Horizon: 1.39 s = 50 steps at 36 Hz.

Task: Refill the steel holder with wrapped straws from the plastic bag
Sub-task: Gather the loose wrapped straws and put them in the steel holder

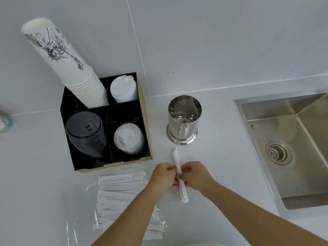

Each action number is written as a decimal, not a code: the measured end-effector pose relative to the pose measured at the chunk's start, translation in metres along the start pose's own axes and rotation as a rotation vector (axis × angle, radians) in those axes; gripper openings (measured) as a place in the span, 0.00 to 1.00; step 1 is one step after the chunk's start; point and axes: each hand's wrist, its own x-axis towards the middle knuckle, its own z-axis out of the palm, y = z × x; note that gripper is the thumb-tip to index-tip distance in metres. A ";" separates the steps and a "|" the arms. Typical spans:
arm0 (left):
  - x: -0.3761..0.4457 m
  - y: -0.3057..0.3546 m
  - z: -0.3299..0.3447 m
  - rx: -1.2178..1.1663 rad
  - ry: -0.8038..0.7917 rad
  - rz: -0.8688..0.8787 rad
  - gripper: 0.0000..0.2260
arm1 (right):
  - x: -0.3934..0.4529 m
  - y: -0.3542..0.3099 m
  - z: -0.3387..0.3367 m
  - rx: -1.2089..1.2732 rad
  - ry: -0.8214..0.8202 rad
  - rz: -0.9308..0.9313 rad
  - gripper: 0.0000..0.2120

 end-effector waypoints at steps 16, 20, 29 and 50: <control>-0.009 0.007 -0.005 0.002 -0.073 0.097 0.03 | -0.010 -0.002 -0.018 -0.045 -0.104 -0.124 0.05; -0.016 0.015 -0.010 0.036 -0.063 0.199 0.01 | -0.018 -0.009 -0.023 -0.122 -0.101 -0.180 0.05; -0.049 0.059 -0.034 -0.061 -0.069 0.419 0.14 | -0.044 -0.033 -0.040 -0.233 -0.138 -0.362 0.05; -0.123 0.199 -0.073 0.174 0.048 1.009 0.04 | -0.087 -0.171 -0.111 -0.689 0.164 -0.941 0.12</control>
